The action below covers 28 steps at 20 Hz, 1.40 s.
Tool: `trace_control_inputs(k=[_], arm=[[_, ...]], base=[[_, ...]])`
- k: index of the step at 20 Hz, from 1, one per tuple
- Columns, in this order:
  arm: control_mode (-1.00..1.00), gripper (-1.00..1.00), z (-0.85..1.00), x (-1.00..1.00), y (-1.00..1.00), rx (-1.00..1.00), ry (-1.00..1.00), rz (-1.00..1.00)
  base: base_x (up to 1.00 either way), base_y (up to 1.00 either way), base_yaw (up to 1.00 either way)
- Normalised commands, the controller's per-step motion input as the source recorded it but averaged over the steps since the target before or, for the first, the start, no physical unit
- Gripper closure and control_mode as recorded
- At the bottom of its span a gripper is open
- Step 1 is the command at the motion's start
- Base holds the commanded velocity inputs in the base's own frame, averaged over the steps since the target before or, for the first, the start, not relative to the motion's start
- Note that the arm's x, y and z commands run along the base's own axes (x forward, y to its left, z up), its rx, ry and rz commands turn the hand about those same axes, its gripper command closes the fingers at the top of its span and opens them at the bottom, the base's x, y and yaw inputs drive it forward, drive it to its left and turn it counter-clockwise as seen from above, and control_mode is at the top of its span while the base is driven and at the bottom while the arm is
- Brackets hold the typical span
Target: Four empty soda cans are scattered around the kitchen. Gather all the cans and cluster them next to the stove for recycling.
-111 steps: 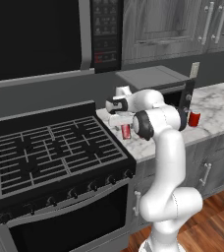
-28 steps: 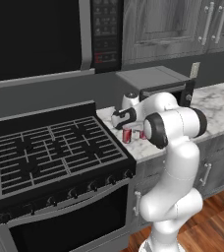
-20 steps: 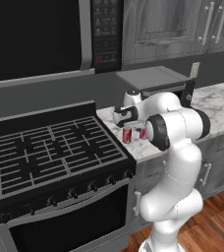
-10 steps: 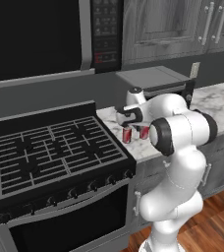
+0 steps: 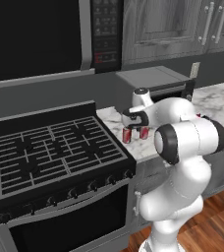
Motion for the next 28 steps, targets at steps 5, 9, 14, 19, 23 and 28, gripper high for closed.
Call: trace_control_inputs(k=[5,9,14,19,23,28], arm=[[-1.0,-1.0,0.12,-0.23,-0.24,-0.01,0.0,0.0],[-1.0,-1.0,0.19,-0.11,-0.29,0.0,0.0,0.0],[-1.0,-1.0,0.09,-0.07,-0.29,-0.01,-0.02,-0.02],[-1.0,-1.0,0.01,-0.02,-0.31,-0.03,-0.11,-0.01],[-1.0,-1.0,0.0,0.0,-0.35,0.0,-0.01,0.0],[-1.0,-1.0,0.0,0.0,-0.37,0.0,-0.04,0.0]], base=[[0.0,0.0,0.0],[0.0,0.0,0.0],[0.0,0.0,0.0],[0.0,0.0,0.0],[0.0,0.0,0.0],[0.0,0.0,0.0]])
